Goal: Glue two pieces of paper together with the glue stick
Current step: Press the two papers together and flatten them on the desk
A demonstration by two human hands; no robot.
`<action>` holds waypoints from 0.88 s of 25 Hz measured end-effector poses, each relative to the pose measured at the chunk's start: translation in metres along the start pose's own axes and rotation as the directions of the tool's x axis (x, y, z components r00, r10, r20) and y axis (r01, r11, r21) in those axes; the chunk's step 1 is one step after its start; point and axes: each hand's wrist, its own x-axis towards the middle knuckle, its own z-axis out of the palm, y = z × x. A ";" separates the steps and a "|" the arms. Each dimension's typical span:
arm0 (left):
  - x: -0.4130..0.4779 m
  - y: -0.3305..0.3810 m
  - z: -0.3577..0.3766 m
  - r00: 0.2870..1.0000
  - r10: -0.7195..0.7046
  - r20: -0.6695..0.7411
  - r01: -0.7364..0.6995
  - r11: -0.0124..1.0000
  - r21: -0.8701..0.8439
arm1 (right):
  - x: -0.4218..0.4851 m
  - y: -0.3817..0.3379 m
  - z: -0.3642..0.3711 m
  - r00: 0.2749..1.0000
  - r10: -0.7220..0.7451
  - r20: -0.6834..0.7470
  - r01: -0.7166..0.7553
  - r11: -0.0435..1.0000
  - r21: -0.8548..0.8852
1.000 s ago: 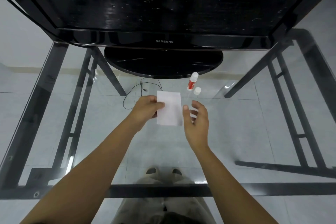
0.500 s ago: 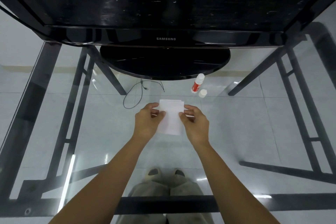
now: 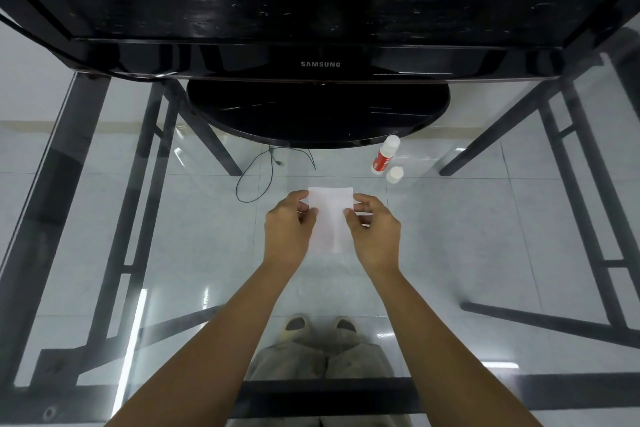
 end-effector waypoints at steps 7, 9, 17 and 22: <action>0.002 0.003 0.002 0.998 -0.057 -0.008 0.057 0.998 0.002 | -0.001 0.000 0.002 1.000 0.006 -0.029 -0.006 1.000 -0.006; 0.002 0.004 0.002 0.997 -0.077 -0.010 0.077 0.997 -0.003 | -0.001 -0.001 0.002 0.999 0.012 -0.033 -0.013 1.000 -0.009; 0.003 0.006 0.004 0.994 -0.105 -0.020 0.105 0.994 0.016 | 0.001 0.000 0.002 1.000 0.006 -0.025 -0.007 0.999 -0.039; 0.003 0.007 0.005 0.994 -0.107 -0.035 0.107 0.994 0.015 | 0.002 0.000 0.002 1.000 0.012 -0.016 -0.013 0.998 -0.064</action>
